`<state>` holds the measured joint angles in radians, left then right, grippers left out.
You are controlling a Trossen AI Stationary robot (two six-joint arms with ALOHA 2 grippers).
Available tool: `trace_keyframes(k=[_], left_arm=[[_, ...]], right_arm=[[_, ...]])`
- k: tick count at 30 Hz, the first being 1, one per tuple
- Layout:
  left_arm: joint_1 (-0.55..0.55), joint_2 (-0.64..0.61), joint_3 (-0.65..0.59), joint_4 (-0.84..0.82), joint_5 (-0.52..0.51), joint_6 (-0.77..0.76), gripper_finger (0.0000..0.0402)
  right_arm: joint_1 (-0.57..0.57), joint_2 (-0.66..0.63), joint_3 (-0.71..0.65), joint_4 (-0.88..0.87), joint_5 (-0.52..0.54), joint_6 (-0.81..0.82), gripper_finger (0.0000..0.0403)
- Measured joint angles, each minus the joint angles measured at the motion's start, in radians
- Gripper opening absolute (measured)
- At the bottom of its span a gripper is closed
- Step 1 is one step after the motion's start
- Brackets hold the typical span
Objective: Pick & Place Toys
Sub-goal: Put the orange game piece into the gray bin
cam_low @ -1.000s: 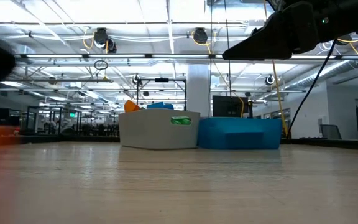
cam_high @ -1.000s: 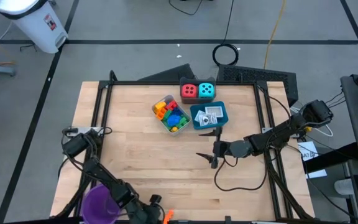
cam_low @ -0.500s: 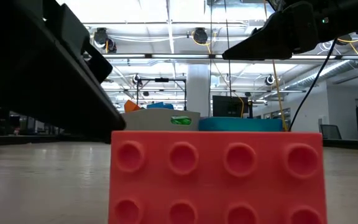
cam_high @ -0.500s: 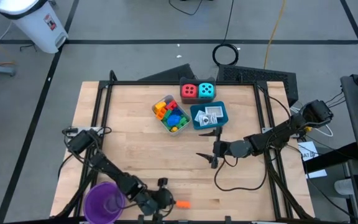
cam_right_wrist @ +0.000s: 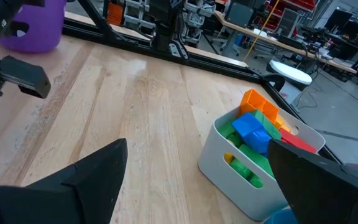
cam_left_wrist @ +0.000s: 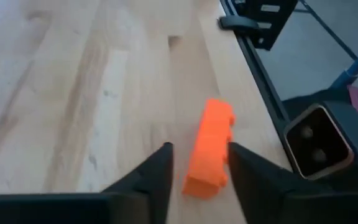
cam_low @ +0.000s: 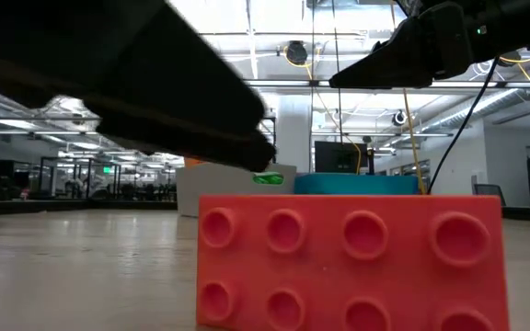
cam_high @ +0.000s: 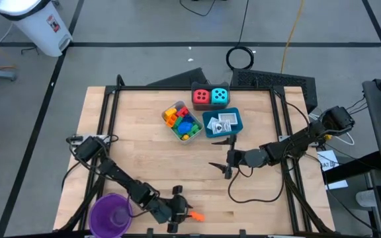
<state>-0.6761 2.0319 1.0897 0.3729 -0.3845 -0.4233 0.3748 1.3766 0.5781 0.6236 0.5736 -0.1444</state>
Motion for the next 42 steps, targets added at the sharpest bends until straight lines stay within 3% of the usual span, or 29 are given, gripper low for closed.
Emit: trace_keyframes(k=[7,13,20,28,35,38,42], left_arm=[[0.025,0.02,0.001,0.011,0.088,0.049,0.0254],[0.059,0.075,0.0,0.104,0.177,0.09,0.0274],[0.077,0.084,0.0,0.12,0.229,0.142,0.0227],[0.088,0.078,0.0,0.123,0.231,0.201,0.0093],[0.116,-0.081,0.0,0.033,0.22,0.27,0.0093],[0.131,-0.21,0.0,-0.111,0.131,0.34,0.0093],[0.169,-0.412,0.0,-0.312,-0.096,0.398,0.0093]], right_arm=[[0.0,0.0,0.0,0.0,0.0,-0.001,0.0357],[0.0,0.0,0.0,-0.006,0.0,0.001,0.0357],[0.0,0.0,0.0,-0.007,0.0,0.001,0.0357],[0.0,0.0,0.0,-0.007,0.0,0.002,0.0357],[0.0,0.0,0.0,-0.007,0.002,-0.023,0.0357],[0.0,0.0,0.0,-0.007,0.003,-0.025,0.0357],[0.0,0.0,0.0,-0.008,0.004,-0.024,0.0357]])
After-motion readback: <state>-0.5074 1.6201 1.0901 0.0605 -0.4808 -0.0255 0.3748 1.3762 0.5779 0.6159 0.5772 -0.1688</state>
